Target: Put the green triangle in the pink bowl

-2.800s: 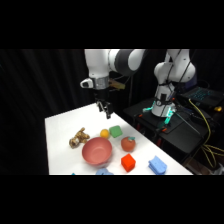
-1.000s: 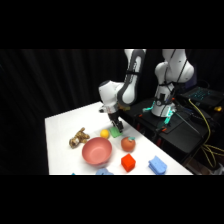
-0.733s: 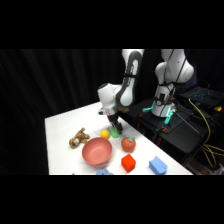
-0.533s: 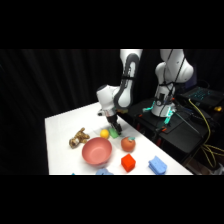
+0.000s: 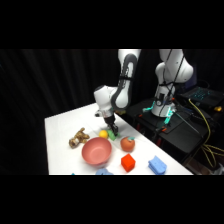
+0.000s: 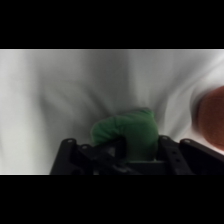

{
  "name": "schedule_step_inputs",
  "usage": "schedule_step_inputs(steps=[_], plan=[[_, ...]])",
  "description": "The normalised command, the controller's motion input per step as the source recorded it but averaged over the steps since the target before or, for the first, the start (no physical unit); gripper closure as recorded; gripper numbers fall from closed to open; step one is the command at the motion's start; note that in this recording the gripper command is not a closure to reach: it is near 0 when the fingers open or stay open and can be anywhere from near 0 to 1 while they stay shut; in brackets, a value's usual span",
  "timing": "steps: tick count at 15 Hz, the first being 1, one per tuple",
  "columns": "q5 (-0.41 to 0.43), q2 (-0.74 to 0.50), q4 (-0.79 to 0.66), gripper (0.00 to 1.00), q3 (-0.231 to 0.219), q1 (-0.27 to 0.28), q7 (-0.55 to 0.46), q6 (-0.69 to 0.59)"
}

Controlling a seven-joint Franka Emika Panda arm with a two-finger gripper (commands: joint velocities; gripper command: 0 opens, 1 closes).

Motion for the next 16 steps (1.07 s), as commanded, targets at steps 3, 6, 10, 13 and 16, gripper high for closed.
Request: schedule_step_inputs(steps=[3,6,10,13,16], plan=[[-0.058,-0.27,-0.02,1.00,-0.032,0.058,0.06,-0.13],[-0.142,-0.55,-0.15,0.97,-0.130,0.153,0.22,-0.30],[-0.257,-0.69,-0.20,0.86,-0.213,0.222,0.33,-0.37],[-0.367,-0.47,-0.05,0.80,-0.167,0.231,0.33,-0.32],[-0.382,-0.03,0.30,0.76,-0.050,0.242,0.29,-0.30]])
